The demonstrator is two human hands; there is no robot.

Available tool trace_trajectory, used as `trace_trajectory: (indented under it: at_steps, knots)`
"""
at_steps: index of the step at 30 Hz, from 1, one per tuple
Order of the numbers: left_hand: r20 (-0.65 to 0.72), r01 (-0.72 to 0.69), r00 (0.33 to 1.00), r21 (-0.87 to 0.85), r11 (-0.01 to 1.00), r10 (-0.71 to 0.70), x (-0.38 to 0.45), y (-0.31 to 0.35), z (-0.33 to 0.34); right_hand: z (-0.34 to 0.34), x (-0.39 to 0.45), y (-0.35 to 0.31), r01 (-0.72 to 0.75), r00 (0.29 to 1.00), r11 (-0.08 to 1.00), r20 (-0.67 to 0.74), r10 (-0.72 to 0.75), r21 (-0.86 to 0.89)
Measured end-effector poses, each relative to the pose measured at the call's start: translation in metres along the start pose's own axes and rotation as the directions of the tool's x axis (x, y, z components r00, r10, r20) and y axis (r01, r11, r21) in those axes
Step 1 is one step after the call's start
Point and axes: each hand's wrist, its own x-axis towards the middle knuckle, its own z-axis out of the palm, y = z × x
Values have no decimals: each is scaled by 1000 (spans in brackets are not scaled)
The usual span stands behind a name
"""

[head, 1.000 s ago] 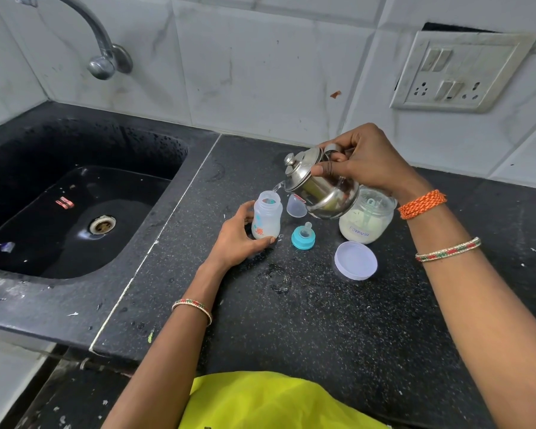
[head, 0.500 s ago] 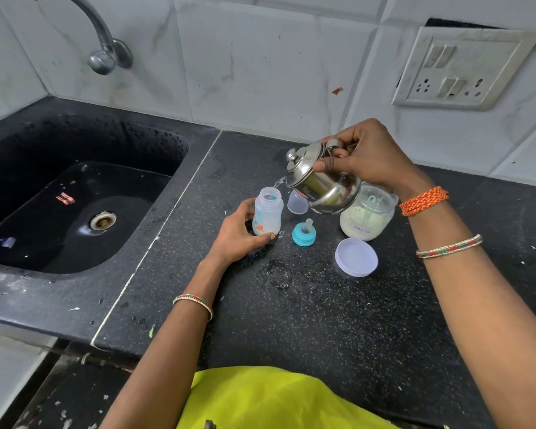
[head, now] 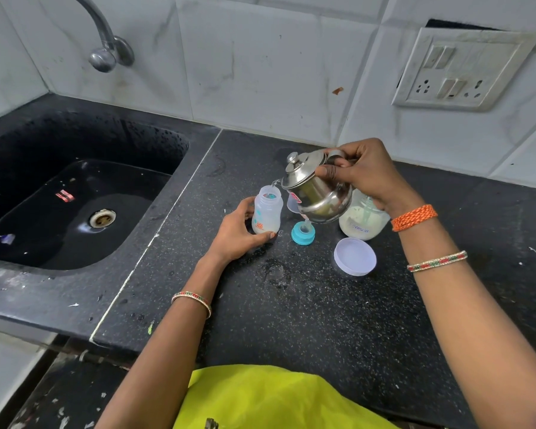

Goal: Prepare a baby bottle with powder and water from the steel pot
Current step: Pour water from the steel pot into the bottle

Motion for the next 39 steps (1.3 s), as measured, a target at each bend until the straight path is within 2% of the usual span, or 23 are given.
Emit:
trace_trajectory:
  at_steps: [7, 12, 16, 18, 21, 22, 23, 25, 27, 29, 32, 35, 37, 39]
  knots:
    - [-3, 0, 1000, -9, 1000, 0, -2, 4, 0, 8, -10, 25, -6, 995, 979, -97, 26, 206]
    - [0, -19, 1000, -24, 1000, 19, -2, 1, 3, 11, -16, 36, 2, 991, 911, -125, 55, 411]
    - [29, 8, 1000, -163, 987, -3, 2, -2, 3, 10, -15, 38, 19, 989, 849, -132, 60, 528]
    - [-105, -29, 994, -262, 965, 1, 2, 4, -2, 6, -10, 35, 33, 987, 818, -148, 64, 575]
    - [-392, -177, 919, -306, 935, 46, 15, 35, -19, -6, 6, 26, 83, 978, 786, -202, 54, 613]
    - [-417, -194, 908, -319, 928, 47, 26, 48, -26, -11, 14, 24, 104, 974, 798, -221, 38, 594]
    - [-385, -194, 921, -340, 920, 52, 40, 61, -33, -15, 23, 21, 119, 972, 809, -235, 24, 576]
    - [-184, -157, 978, -360, 920, 95, 79, 81, -40, -20, 44, 22, 145, 966, 842, -260, -5, 519]
    - [-4, -194, 978, -365, 910, 207, 115, 94, -37, -22, 67, 26, 156, 960, 861, -281, -16, 484]
    - [24, -265, 952, -431, 863, 304, 146, 96, -25, -26, 91, 35, 150, 964, 872, -266, -24, 466]
    - [7, -194, 974, -495, 847, 227, 184, 80, -14, -34, 122, 51, 54, 984, 923, -178, 16, 380]
    - [49, -91, 990, -512, 854, 135, 217, 56, -8, -44, 153, 72, -97, 992, 991, -75, 104, 92]
    - [54, -45, 995, -469, 882, 79, 232, 44, -6, -46, 168, 84, -162, 987, 974, -12, 162, -158]
    - [60, -23, 997, -423, 906, 53, 247, 34, -3, -45, 182, 97, -199, 977, 928, 6, 211, -315]
